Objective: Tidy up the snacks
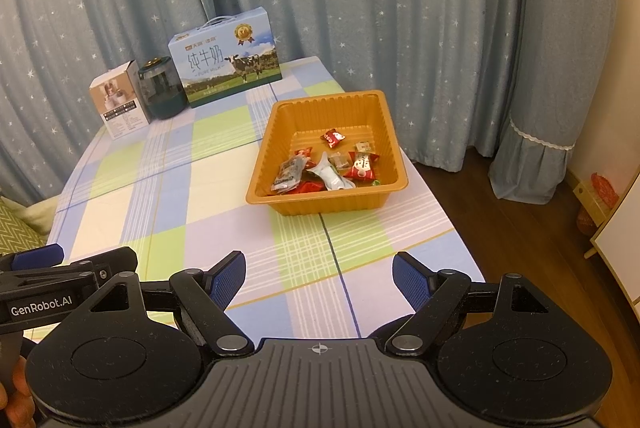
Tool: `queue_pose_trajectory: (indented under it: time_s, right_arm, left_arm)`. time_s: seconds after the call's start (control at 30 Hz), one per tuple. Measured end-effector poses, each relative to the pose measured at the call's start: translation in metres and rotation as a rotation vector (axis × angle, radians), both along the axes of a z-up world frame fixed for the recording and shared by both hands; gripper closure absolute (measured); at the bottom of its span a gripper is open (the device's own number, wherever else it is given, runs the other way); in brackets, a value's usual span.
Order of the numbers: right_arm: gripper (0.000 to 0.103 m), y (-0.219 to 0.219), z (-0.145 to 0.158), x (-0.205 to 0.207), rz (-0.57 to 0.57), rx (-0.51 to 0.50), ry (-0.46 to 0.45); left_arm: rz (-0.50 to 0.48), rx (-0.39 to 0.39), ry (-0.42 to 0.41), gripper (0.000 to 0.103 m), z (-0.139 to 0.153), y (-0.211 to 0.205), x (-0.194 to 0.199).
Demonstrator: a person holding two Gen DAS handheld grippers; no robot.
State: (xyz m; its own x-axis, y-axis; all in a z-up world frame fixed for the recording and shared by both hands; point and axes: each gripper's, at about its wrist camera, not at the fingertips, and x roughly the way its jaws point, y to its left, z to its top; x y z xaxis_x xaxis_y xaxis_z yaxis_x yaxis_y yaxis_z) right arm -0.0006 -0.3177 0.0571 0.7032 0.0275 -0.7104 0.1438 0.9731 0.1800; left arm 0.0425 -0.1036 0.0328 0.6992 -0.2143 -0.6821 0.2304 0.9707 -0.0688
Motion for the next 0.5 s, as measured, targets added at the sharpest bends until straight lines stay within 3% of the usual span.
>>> queue_pose_trajectory:
  time_s: [0.5]
  right_arm:
    - [0.023, 0.0003, 0.0003, -0.0001, -0.001, 0.000, -0.001]
  left_arm:
    - [-0.001, -0.001, 0.002, 0.000, -0.0028, -0.0014, -0.0019]
